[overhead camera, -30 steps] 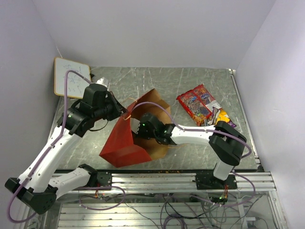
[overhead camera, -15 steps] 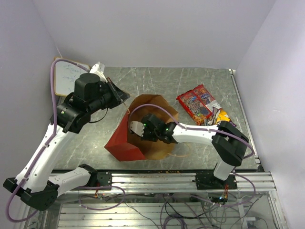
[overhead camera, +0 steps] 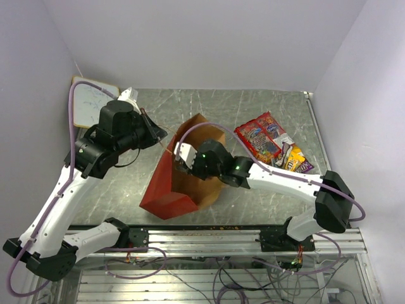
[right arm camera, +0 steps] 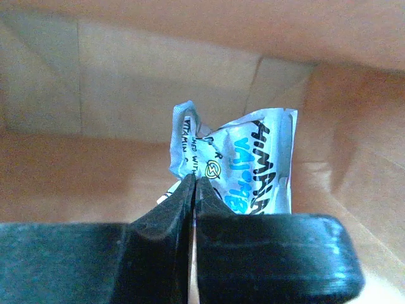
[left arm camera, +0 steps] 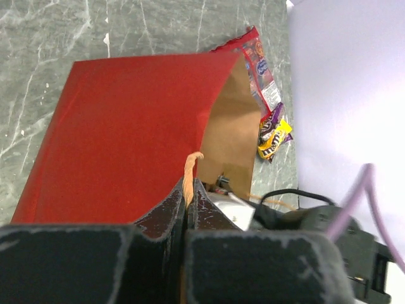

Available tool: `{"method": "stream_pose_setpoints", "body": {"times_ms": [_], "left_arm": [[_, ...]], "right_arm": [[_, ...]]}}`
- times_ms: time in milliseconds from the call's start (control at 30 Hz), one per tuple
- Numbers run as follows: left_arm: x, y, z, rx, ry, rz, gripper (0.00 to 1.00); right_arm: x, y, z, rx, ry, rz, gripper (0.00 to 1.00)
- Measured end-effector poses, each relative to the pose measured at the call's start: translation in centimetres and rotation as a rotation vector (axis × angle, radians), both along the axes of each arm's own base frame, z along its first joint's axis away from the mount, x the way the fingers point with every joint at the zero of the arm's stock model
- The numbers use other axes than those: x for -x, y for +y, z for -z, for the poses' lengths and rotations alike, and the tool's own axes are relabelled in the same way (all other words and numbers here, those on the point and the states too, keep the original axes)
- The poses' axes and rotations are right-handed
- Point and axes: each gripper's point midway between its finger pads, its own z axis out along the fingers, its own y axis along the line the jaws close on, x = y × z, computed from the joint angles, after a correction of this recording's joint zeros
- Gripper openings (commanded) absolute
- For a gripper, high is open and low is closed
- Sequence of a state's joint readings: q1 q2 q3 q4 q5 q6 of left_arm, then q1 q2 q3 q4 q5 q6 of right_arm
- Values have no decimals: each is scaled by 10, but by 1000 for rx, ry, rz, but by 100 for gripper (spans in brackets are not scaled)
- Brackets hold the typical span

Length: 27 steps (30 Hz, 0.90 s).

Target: Take the snacks out of the paper bag

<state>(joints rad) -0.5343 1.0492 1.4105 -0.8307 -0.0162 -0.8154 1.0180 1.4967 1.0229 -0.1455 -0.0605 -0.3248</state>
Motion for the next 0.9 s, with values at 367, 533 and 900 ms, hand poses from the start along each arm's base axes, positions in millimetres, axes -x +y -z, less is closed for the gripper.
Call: {"method": "stream_pose_setpoints", "body": {"times_ms": [367,533,900], "left_arm": [[1,10,14,-44,39,-44,7],[9,36,24,-92,74,-155,7],[18,38,22,-26,22,-157,7]], "right_arm": [[-19,-3,-151,-288,-139,154,0],[-28,-36,-216,-387,-244,295,0],[-40,-32,-275,-551,-267,376,0]]}}
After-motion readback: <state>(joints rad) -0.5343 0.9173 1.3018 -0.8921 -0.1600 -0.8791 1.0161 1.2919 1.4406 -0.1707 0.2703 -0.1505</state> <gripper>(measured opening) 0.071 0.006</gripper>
